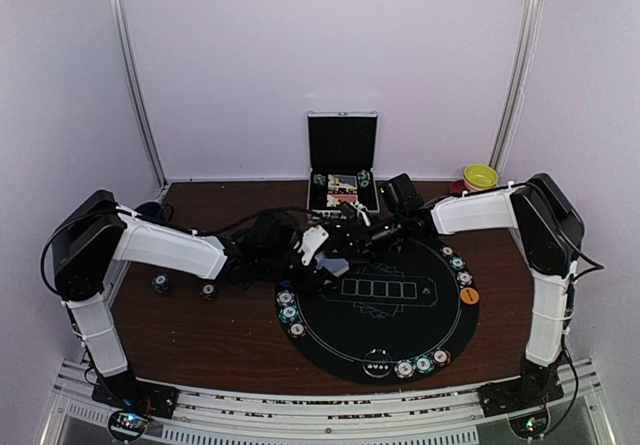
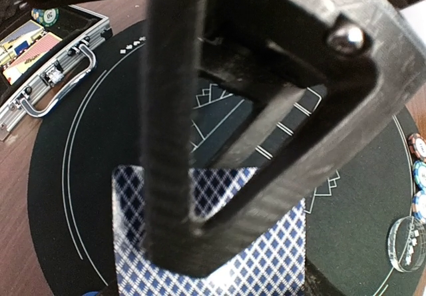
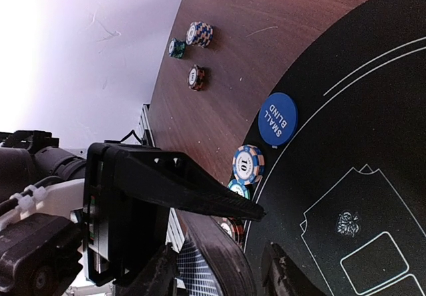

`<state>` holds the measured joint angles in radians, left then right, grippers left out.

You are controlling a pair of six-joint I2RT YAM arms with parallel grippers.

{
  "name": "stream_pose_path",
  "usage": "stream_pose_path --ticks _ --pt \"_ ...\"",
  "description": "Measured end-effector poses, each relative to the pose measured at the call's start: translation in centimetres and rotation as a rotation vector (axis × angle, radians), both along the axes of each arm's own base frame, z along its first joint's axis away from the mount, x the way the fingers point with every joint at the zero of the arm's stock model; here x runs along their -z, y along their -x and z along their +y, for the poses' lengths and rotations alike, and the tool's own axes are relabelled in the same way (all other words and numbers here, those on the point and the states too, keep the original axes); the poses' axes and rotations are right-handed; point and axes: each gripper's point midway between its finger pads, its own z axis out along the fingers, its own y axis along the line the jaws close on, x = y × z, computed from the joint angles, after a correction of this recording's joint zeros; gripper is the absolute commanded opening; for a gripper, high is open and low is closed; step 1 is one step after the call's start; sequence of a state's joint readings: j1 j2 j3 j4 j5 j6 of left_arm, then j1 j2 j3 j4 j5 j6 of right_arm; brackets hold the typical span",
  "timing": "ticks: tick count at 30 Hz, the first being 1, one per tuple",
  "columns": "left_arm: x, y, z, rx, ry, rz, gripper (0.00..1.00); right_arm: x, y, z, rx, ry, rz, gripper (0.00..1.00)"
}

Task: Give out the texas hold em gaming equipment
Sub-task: Pick up the poker card from the face-down deck piles.

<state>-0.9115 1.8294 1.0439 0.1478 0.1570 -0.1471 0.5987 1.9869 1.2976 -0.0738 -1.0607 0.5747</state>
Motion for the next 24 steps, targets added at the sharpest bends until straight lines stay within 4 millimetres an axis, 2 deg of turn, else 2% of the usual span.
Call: stream_pose_path --ticks 6,12,17,24 --pt "0.3 0.9 -0.1 0.004 -0.007 0.000 0.53 1.4 0.7 0.7 -0.056 0.035 -0.007 0.48" --pt "1.3 1.5 0.9 0.000 -0.030 0.012 0.53 2.6 1.5 0.9 -0.095 0.070 -0.002 0.48" --pt "1.0 1.6 1.1 0.001 -0.022 0.007 0.54 2.5 1.4 0.8 -0.107 0.087 -0.029 0.47" --pt "0.7 1.8 1.3 0.003 -0.014 0.004 0.53 2.2 1.2 0.9 -0.125 0.102 -0.080 0.40"
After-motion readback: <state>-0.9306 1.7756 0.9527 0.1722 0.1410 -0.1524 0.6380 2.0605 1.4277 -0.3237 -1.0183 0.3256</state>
